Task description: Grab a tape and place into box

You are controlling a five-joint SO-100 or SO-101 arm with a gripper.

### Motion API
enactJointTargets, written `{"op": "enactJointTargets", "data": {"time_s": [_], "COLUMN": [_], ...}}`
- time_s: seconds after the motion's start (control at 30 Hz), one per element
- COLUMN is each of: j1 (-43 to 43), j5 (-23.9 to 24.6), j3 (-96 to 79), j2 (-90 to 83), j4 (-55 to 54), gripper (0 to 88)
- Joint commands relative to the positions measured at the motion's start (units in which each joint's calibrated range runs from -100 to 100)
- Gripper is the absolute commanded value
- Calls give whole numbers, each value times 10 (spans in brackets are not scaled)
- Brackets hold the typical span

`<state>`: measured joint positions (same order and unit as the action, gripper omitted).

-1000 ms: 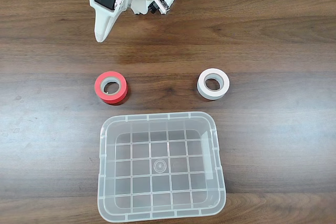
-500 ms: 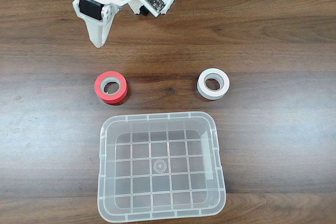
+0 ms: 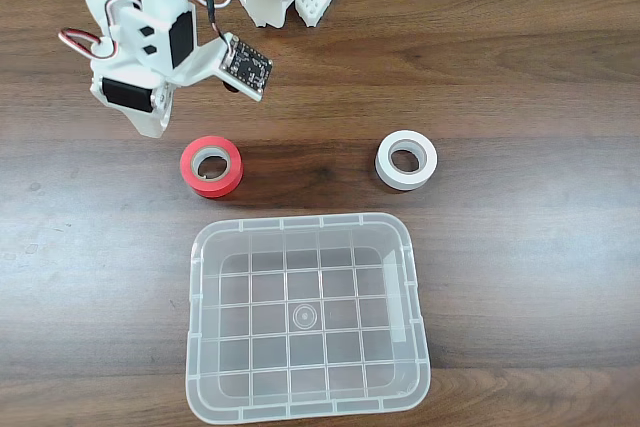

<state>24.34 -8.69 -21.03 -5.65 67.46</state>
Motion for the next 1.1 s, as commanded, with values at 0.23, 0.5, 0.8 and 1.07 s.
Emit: {"op": "enactJointTargets", "data": {"time_s": [0.23,0.5,0.8,1.07], "j1": [-56,-70,-71,-78], "j5": [-4,0,0,10], "j3": [112,118,109,107], "j2": [119,143,144,180], "j4": [-16,-50,-36,-15], "gripper": [13,126,293,290]}}
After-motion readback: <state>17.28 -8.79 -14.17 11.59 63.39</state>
